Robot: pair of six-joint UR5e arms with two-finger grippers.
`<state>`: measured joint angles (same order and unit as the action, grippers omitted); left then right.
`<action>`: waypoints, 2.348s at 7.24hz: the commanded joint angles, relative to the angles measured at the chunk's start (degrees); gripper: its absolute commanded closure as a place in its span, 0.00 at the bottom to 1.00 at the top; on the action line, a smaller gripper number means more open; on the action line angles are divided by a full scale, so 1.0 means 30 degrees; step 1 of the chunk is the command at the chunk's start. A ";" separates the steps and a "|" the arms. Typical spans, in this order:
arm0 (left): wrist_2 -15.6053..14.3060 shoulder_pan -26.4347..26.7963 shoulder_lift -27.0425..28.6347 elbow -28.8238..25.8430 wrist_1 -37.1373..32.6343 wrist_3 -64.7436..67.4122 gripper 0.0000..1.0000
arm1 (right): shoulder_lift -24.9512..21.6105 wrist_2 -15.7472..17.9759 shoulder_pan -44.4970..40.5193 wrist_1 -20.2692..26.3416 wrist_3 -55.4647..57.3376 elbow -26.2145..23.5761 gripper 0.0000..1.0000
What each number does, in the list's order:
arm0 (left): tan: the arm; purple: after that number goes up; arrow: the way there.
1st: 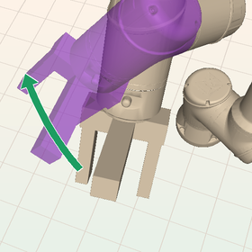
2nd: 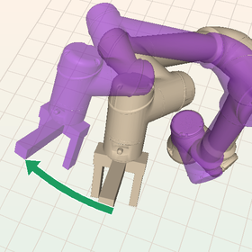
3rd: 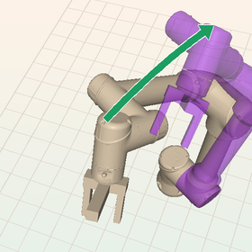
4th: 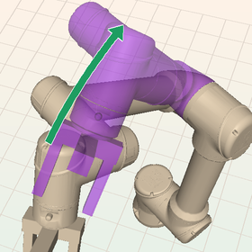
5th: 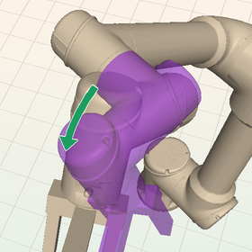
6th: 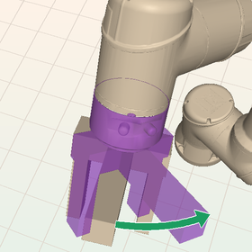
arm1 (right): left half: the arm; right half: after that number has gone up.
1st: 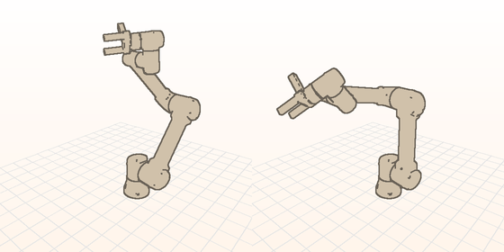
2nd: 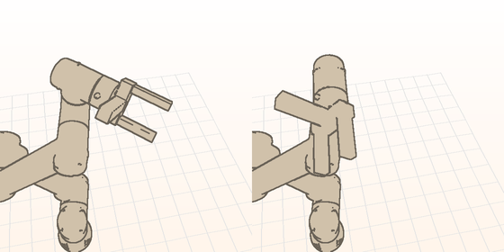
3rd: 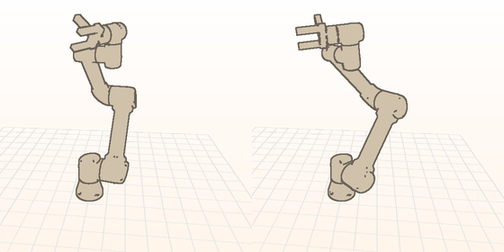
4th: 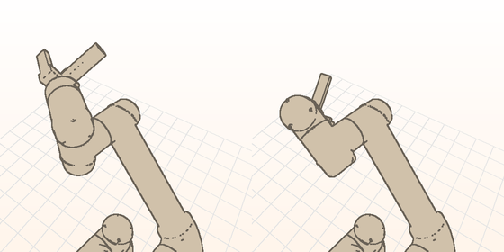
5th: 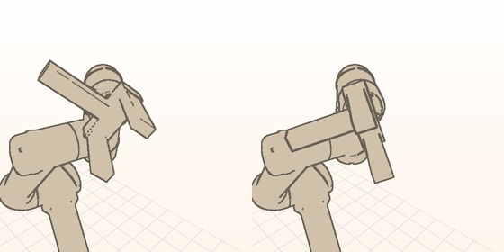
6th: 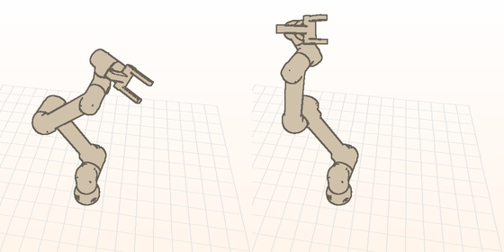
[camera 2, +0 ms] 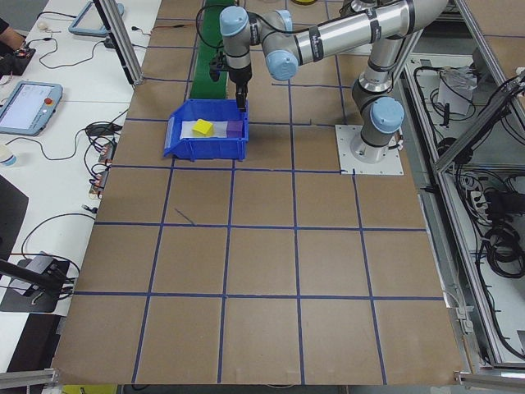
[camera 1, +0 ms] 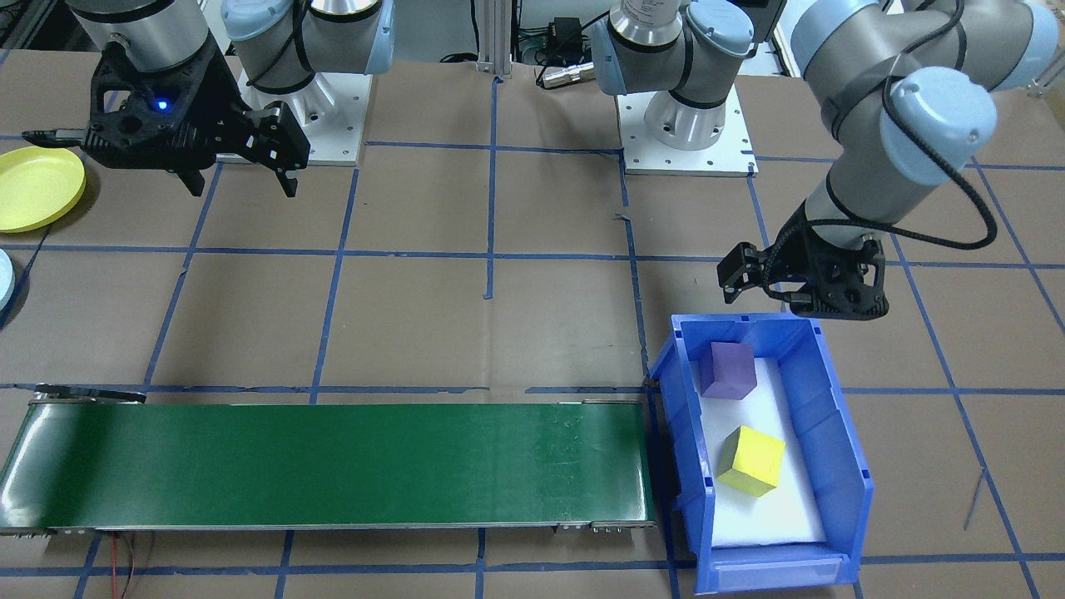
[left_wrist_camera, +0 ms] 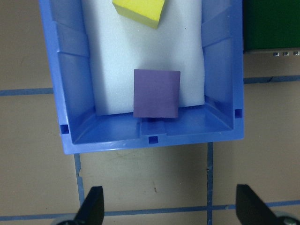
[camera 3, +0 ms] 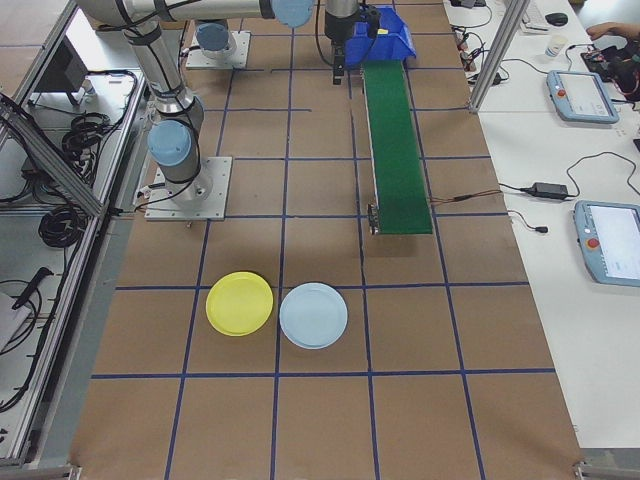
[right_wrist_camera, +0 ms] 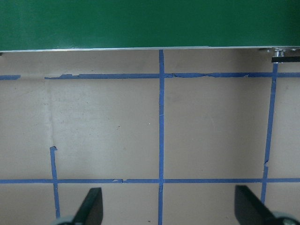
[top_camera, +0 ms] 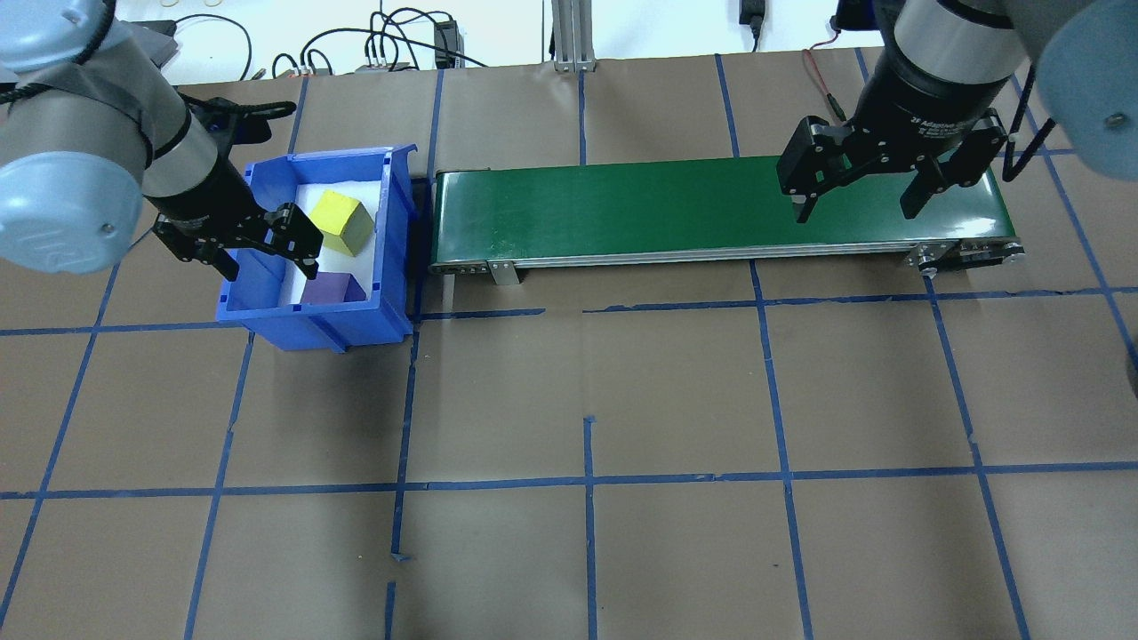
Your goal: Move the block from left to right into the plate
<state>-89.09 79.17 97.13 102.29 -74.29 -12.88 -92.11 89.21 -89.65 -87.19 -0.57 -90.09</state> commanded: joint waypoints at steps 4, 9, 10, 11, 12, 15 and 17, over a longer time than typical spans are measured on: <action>0.0986 0.0007 0.2334 0.0648 0.2204 -0.0159 0.00 | 0.0028 -0.0029 0.0088 0.0000 -0.0016 -0.0001 0.00; 0.0897 0.0007 0.4414 0.0677 0.3434 -0.0189 0.05 | 0.0028 0.0000 0.0088 0.0000 -0.0016 -0.0001 0.00; 0.0897 0.0007 0.4593 0.0677 0.3580 -0.0160 0.17 | 0.0028 0.0000 0.0088 0.0000 -0.0016 -0.0001 0.00; 0.0868 -0.0022 0.4449 0.0619 0.3697 -0.0247 0.42 | 0.0028 0.0000 0.0059 0.0000 -0.0016 -0.0001 0.00; 0.0577 -0.0022 0.4129 0.0474 0.3698 -0.0277 0.67 | 0.0028 0.0000 0.0087 0.0000 -0.0016 -0.0001 0.00; -0.0685 0.0007 0.1677 -0.0229 0.3496 -0.0218 0.69 | 0.0028 0.0000 0.0088 0.0000 -0.0016 -0.0001 0.00; -0.0569 0.0357 0.0524 -0.1598 0.2358 -0.0043 0.69 | 0.0028 0.0000 0.0088 0.0000 -0.0016 -0.0001 0.00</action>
<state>-90.95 79.58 100.70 100.21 -65.09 -13.31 -92.02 89.21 -89.39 -87.19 -0.61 -90.09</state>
